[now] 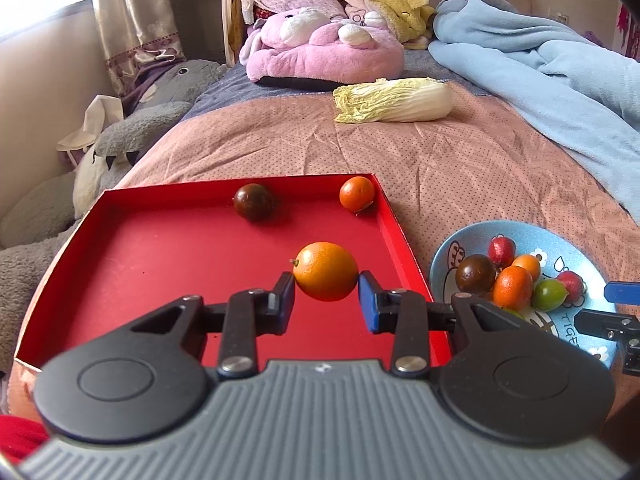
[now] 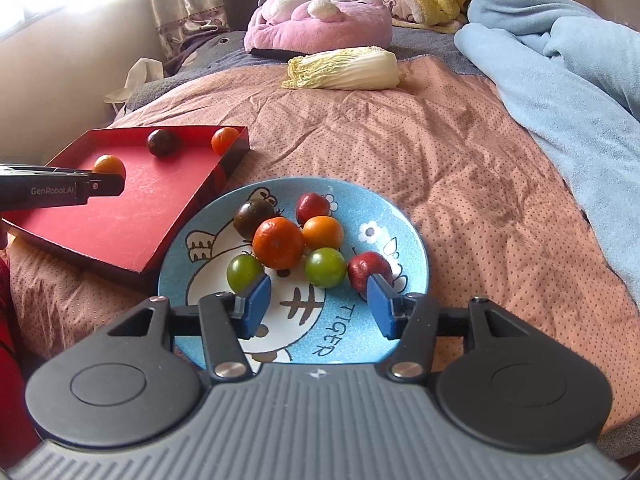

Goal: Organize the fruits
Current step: 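Open the right gripper to release the green tomato onto the plate, then carry the orange tomato over the plate with the left gripper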

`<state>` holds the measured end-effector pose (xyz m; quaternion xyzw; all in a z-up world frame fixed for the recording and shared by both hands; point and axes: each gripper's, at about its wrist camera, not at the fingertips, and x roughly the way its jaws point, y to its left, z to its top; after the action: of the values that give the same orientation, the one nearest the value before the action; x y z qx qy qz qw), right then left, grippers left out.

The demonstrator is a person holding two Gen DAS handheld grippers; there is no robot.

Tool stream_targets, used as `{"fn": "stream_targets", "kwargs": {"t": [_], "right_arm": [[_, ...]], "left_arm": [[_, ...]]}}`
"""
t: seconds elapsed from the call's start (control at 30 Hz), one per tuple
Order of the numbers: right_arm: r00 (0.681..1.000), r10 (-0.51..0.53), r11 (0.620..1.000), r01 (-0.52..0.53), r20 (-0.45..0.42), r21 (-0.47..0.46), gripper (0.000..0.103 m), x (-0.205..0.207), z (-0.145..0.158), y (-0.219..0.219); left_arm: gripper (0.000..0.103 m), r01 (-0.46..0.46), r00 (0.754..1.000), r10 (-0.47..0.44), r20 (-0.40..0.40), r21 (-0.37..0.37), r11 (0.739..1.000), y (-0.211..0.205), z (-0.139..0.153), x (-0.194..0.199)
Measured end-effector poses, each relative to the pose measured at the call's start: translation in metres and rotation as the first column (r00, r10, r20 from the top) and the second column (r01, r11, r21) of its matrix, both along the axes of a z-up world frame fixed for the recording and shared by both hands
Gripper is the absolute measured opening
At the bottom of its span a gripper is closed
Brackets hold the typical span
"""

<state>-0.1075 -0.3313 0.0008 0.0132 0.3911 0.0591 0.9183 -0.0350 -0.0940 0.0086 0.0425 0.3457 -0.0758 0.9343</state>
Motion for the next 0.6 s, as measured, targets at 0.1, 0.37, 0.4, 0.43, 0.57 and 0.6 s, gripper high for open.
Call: {"fn": "stream_targets", "kwargs": {"t": [0.1, 0.37, 0.4, 0.43, 0.57, 0.6], "right_arm": [[1.000, 0.000, 1.000, 0.000, 0.008, 0.001, 0.064, -0.004, 0.003, 0.001], [1.000, -0.020, 1.000, 0.020, 0.024, -0.016, 0.067, -0.007, 0.007, -0.005], [0.999, -0.028, 0.999, 0.028, 0.024, -0.018, 0.067, -0.007, 0.006, -0.007], [0.999, -0.035, 0.999, 0.035, 0.024, -0.018, 0.067, -0.008, 0.006, -0.009], [0.996, -0.075, 0.997, 0.076, 0.047, -0.022, 0.067, -0.010, 0.008, -0.017], [0.995, -0.086, 0.996, 0.087, 0.057, -0.023, 0.067, -0.010, 0.009, -0.019]], "left_arm": [[0.038, 0.023, 1.000, -0.023, 0.002, -0.015, 1.000, -0.007, 0.003, -0.003], [0.038, 0.144, 0.989, -0.145, -0.009, -0.045, 0.988, -0.046, 0.006, -0.018], [0.038, 0.158, 0.987, -0.159, -0.015, -0.049, 0.986, -0.051, 0.005, -0.019], [0.038, 0.173, 0.984, -0.174, -0.023, -0.053, 0.984, -0.056, 0.003, -0.021], [0.038, 0.224, 0.973, -0.227, -0.053, -0.056, 0.973, -0.074, -0.005, -0.027], [0.038, 0.238, 0.969, -0.241, -0.060, -0.052, 0.970, -0.079, -0.008, -0.029]]}}
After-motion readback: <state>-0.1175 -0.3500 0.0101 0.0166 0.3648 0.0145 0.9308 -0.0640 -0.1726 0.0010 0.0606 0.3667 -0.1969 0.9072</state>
